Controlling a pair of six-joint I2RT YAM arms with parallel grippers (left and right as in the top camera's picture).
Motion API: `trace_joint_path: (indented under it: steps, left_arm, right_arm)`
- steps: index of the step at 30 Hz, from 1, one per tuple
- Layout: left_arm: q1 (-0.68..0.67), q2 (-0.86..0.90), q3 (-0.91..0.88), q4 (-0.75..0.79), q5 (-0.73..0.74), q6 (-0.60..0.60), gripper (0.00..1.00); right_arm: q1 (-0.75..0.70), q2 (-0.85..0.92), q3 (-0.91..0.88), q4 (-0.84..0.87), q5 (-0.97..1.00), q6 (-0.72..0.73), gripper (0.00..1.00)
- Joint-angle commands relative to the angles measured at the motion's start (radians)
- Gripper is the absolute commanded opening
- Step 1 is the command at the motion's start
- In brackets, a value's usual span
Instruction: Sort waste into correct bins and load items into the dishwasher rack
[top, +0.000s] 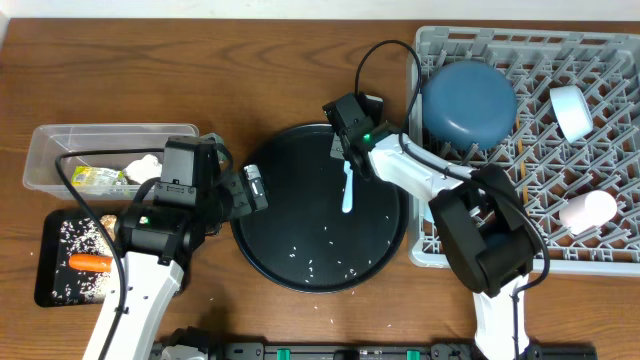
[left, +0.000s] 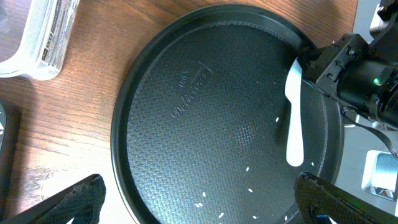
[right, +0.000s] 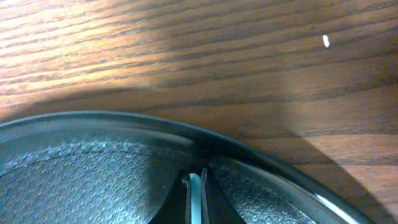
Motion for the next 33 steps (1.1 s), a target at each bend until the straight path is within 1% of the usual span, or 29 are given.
trace_joint_path:
  steps: [1, 3, 7, 14, 15, 16, 18, 21, 25, 28, 33]
  left_arm:
    - [0.005, 0.001, 0.011, -0.003, -0.013, 0.006, 0.98]
    - [0.005, 0.001, 0.011, -0.003, -0.013, 0.006, 0.98]
    - [0.005, 0.001, 0.011, -0.003, -0.013, 0.006, 0.98]
    - [0.005, 0.001, 0.011, -0.003, -0.013, 0.006, 0.98]
    - [0.005, 0.001, 0.011, -0.003, -0.013, 0.006, 0.98]
    - [0.005, 0.001, 0.011, -0.003, -0.013, 0.006, 0.98]
    - [0.005, 0.001, 0.011, -0.003, -0.013, 0.006, 0.98]
    - [0.005, 0.001, 0.011, -0.003, -0.013, 0.006, 0.98]
    - [0.005, 0.001, 0.011, -0.003, -0.013, 0.006, 0.98]
    - [0.005, 0.001, 0.011, -0.003, -0.013, 0.006, 0.98]
    - [0.005, 0.001, 0.011, -0.003, -0.013, 0.006, 0.98]
  right_arm:
    - [0.006, -0.055, -0.005, -0.003, -0.019, -0.019, 0.01]
    - [0.006, -0.056, -0.005, -0.006, -0.024, -0.015, 0.01]
    - [0.008, -0.053, -0.008, -0.053, -0.030, 0.048, 0.01]
    - [0.023, -0.050, -0.008, -0.063, -0.031, 0.048, 0.01]
    - [0.022, -0.050, -0.008, -0.063, -0.043, 0.048, 0.04]
    - [0.022, -0.050, -0.008, -0.062, -0.053, 0.048, 0.12]
    - [0.022, -0.050, -0.008, -0.052, -0.064, 0.047, 0.21]
    - [0.022, -0.050, -0.008, -0.039, -0.063, 0.047, 0.23]
    - [0.022, -0.040, -0.008, -0.005, -0.055, 0.047, 0.16]
    - [0.022, -0.026, -0.008, -0.003, -0.024, 0.047, 0.03]
    - [0.022, 0.027, -0.008, -0.005, -0.014, 0.047, 0.01]
